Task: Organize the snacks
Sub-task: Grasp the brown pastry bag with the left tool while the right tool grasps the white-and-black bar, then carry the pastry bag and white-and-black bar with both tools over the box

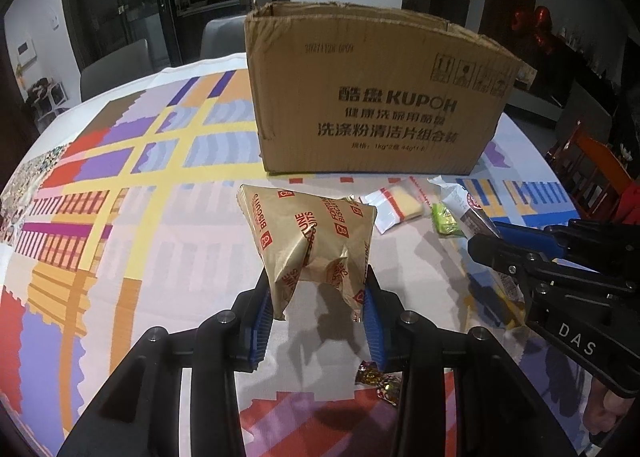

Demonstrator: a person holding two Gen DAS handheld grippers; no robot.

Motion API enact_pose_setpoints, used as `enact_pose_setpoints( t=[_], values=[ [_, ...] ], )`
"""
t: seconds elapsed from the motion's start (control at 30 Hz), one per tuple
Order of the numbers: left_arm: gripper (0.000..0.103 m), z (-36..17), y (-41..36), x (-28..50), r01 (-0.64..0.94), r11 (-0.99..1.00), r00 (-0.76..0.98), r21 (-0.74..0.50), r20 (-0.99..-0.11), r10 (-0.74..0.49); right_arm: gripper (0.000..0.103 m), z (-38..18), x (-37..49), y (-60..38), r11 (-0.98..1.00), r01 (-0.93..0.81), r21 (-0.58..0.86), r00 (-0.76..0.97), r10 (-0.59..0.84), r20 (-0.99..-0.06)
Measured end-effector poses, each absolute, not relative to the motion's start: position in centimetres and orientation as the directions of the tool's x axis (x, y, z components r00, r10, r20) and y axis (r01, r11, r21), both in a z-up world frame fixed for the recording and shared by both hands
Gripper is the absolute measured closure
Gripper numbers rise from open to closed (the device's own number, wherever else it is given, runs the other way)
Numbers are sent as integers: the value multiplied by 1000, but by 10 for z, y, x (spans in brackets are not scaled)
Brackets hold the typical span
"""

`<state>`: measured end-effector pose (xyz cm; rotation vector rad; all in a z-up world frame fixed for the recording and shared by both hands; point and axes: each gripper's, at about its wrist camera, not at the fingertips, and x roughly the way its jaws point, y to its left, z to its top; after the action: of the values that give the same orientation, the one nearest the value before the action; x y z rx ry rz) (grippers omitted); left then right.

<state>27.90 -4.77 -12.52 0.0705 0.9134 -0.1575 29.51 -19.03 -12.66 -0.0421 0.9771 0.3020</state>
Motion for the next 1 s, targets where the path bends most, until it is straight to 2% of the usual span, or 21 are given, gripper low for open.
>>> enact_pose_setpoints(
  t=[1.0],
  values=[
    [64, -64, -57, 274, 177, 984, 664, -7, -738, -124, 86, -62, 282, -206, 970, -219, 106, 625, 223, -748]
  ],
)
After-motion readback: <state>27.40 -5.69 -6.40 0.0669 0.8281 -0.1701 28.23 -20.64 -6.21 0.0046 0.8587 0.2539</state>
